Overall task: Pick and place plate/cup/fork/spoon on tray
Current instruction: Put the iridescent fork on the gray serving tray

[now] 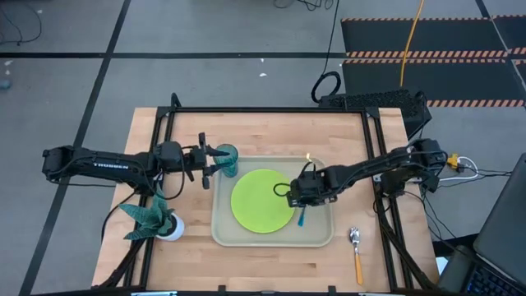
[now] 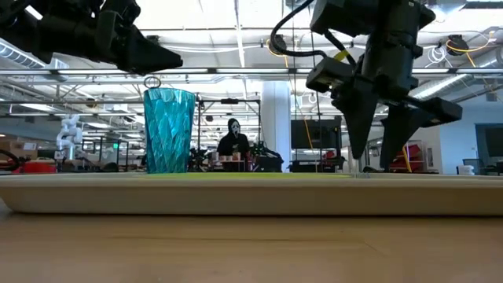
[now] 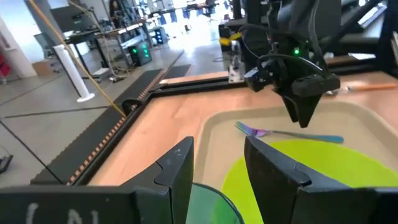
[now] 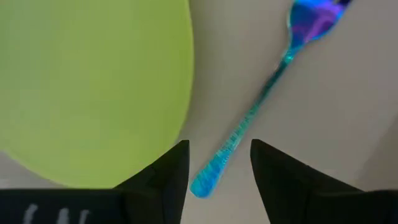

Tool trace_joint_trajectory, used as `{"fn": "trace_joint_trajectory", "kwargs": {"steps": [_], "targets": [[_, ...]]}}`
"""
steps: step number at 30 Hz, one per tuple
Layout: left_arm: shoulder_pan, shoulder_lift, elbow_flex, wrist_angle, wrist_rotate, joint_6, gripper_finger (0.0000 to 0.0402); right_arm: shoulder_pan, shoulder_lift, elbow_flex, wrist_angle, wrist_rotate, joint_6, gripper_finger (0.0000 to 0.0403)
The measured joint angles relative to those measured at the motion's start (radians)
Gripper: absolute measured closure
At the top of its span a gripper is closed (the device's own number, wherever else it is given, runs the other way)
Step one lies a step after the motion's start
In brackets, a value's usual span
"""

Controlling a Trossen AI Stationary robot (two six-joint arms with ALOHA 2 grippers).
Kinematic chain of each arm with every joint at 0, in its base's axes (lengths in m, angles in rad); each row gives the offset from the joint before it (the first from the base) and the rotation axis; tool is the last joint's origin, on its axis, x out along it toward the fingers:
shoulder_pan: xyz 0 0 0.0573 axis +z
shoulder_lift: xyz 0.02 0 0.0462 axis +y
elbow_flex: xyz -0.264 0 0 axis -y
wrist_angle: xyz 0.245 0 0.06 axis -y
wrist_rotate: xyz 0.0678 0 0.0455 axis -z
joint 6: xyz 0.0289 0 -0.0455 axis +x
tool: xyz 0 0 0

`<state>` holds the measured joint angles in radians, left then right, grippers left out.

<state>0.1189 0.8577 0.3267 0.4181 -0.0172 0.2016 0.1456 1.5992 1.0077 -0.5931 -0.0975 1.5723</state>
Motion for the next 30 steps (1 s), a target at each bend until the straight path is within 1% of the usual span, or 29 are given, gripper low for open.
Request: {"fn": "trace_joint_trajectory", "kwargs": {"steps": [2, 5, 10, 16, 23, 30], "targets": [[-0.001, 0.0, 0.0, -0.008, 0.002, 0.014, 0.0254, 0.009, 0.014, 0.0, 0.022, 0.041, 0.026, 0.0253], [-0.002, 0.0, 0.0, -0.019, 0.002, 0.034, 0.0254, 0.013, 0.035, 0.0, 0.027, 0.073, 0.048, 0.0267], [-0.002, 0.0, 0.0, -0.048, 0.002, 0.056, 0.0254, 0.013, 0.052, 0.0, 0.018, 0.076, 0.05, 0.0281], [-0.002, 0.0, 0.0, -0.072, 0.002, 0.078, 0.0254, 0.007, 0.044, 0.0, 0.005, 0.097, 0.066, 0.0278], [-0.002, 0.0, 0.0, -0.092, 0.002, 0.085, 0.0254, 0.003, 0.045, -0.001, -0.092, 0.1, 0.092, 0.0276], [-0.002, 0.0, 0.0, -0.095, 0.002, 0.085, 0.0254, 0.003, 0.045, -0.001, -0.076, 0.154, 0.09, 0.0275]]}}
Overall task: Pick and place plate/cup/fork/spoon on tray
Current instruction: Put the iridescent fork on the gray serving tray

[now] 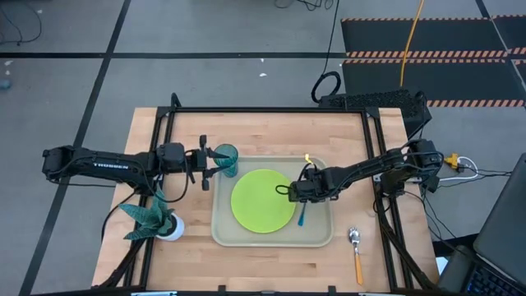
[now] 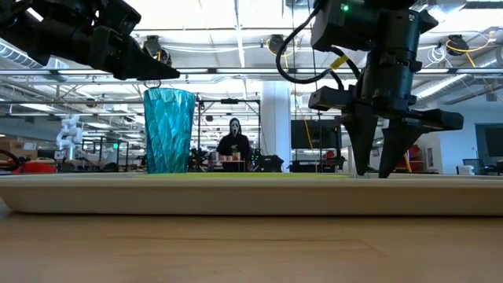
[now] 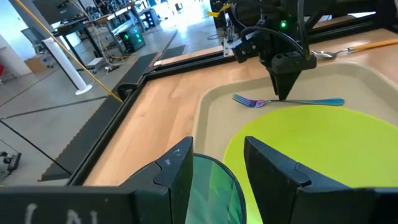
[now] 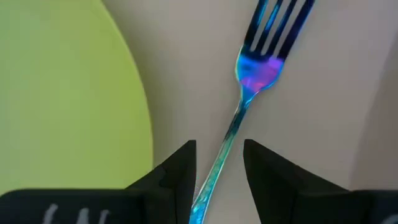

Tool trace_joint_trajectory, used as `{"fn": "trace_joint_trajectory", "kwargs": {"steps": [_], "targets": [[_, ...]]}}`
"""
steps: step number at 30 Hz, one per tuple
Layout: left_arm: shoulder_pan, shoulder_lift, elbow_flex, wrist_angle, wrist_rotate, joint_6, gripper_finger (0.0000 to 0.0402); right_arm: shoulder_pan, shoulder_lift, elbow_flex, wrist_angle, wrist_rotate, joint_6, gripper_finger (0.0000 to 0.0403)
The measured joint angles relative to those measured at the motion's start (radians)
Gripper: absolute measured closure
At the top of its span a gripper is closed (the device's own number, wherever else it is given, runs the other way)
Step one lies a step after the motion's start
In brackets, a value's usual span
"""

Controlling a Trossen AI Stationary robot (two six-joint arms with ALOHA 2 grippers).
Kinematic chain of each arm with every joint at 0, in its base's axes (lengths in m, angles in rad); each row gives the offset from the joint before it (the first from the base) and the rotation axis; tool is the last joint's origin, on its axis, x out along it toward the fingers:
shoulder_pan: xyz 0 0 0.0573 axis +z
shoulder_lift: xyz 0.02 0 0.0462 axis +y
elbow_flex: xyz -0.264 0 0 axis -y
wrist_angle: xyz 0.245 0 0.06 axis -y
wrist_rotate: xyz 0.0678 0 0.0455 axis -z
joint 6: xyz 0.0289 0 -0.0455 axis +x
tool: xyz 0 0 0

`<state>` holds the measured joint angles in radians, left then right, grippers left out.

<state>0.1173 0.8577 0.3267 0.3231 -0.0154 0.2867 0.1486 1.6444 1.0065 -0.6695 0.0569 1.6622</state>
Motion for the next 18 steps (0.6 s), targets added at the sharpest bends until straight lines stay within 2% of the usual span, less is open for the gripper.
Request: {"fn": "trace_joint_trajectory", "kwargs": {"steps": [18], "targets": [[0.0, 0.0, 0.0, -0.005, 0.0, -0.001, 0.0254, 0.0, 0.0, -0.064, 0.112, 0.024, 0.001, 0.0275]]}}
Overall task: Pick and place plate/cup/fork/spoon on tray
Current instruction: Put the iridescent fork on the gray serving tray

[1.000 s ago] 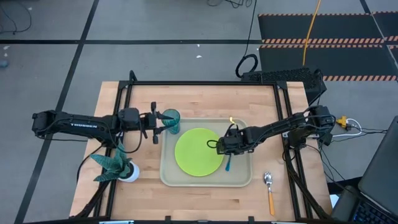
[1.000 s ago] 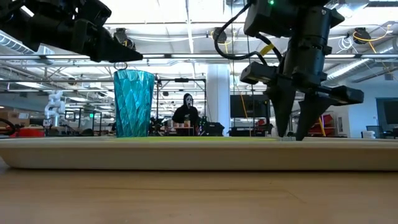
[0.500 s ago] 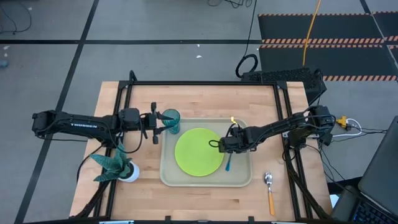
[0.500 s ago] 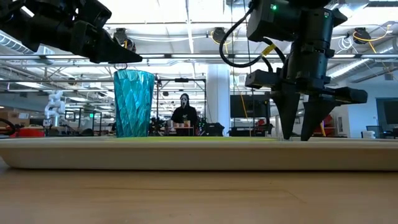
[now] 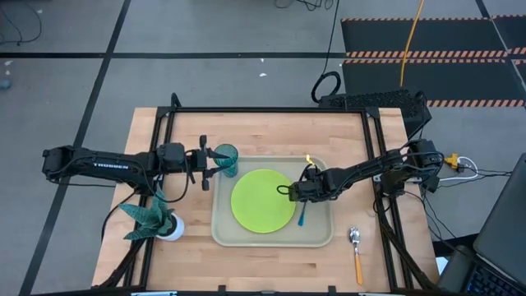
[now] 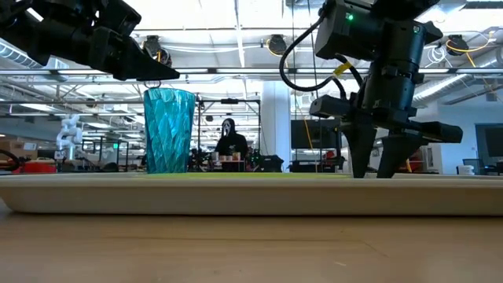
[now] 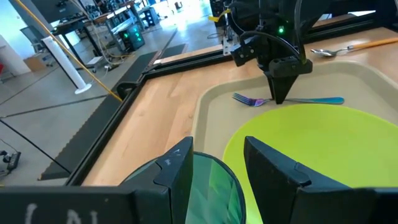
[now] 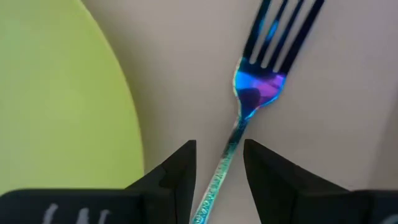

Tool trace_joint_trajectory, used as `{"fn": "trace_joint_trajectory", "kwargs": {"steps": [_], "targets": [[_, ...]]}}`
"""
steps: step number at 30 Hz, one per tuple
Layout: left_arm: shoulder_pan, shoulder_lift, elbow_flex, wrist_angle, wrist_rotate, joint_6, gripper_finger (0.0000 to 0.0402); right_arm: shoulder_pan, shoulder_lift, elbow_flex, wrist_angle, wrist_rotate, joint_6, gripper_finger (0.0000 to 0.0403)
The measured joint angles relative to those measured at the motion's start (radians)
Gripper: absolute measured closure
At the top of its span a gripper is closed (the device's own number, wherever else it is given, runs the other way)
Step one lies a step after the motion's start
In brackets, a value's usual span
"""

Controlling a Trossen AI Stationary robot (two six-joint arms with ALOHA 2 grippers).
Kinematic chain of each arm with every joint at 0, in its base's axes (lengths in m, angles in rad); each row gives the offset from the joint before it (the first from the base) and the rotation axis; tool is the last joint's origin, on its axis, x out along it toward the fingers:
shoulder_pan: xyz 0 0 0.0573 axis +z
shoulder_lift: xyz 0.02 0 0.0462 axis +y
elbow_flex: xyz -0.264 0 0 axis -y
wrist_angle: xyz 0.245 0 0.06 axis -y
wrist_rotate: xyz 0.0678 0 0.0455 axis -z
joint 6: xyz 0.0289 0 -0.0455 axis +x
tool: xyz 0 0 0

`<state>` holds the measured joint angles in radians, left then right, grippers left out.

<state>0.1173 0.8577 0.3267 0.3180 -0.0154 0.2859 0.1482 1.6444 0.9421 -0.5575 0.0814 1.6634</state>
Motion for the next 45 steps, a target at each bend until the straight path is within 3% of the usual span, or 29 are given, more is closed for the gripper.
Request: {"fn": "trace_joint_trajectory", "kwargs": {"steps": [45], "targets": [[0.0, 0.0, 0.0, -0.008, 0.0, 0.001, 0.0254, 0.018, 0.0, 0.0, 0.055, -0.003, -0.026, 0.0275]]}}
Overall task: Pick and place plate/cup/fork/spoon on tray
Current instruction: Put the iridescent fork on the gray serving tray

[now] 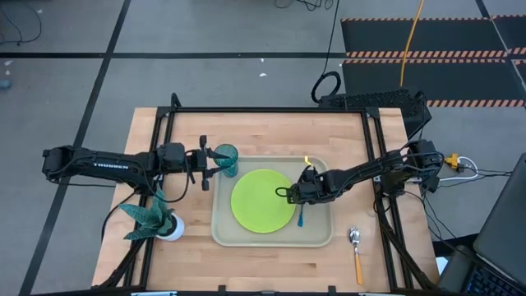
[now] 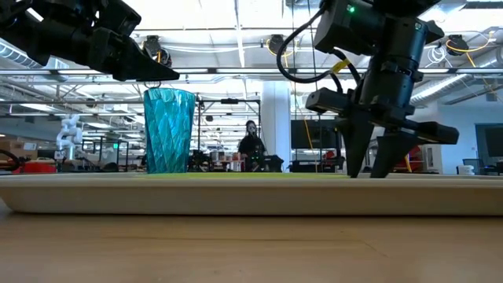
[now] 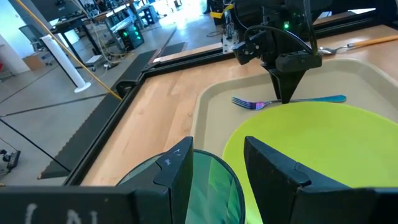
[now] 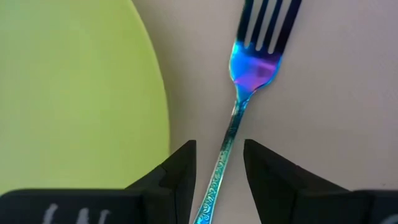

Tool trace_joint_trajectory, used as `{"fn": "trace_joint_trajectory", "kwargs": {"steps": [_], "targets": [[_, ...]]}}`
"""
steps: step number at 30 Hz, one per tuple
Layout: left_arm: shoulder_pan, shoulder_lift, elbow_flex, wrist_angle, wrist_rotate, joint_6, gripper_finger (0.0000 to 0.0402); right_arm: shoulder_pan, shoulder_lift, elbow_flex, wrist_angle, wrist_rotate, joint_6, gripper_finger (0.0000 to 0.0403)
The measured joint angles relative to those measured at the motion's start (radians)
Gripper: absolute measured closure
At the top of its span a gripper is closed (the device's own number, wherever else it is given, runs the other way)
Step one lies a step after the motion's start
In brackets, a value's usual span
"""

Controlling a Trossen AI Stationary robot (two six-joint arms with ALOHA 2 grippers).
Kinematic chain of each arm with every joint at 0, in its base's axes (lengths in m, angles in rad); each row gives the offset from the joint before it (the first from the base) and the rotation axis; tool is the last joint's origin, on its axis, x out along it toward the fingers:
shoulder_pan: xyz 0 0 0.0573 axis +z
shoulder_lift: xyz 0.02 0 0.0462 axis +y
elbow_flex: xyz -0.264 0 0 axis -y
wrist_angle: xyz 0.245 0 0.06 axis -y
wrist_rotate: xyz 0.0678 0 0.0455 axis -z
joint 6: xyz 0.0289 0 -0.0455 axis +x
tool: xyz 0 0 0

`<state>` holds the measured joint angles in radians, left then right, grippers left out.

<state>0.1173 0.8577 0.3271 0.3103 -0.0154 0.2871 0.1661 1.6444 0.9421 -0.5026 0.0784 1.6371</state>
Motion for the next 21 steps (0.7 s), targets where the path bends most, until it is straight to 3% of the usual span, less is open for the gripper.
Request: {"fn": "trace_joint_trajectory", "kwargs": {"steps": [21], "targets": [[0.0, 0.0, 0.0, 0.0, 0.0, 0.0, 0.0254, 0.004, 0.006, 0.0, -0.023, -0.049, -0.078, 0.0275]]}}
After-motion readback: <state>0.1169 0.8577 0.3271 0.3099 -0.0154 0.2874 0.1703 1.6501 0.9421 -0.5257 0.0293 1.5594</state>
